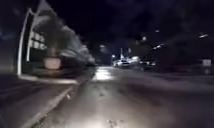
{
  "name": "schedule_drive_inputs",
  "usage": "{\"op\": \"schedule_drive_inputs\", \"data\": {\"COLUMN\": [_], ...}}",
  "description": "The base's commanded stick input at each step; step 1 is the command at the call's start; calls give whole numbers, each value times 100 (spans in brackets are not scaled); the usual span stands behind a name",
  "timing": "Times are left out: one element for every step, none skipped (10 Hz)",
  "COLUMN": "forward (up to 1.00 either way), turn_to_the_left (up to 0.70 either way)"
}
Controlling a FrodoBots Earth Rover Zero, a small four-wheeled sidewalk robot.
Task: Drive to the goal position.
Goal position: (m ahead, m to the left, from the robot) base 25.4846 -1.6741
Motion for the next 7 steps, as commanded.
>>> {"op": "schedule_drive_inputs", "data": {"forward": [50,50,50,50,50,50,50], "turn_to_the_left": [0,0,0,0,0,0,0]}}
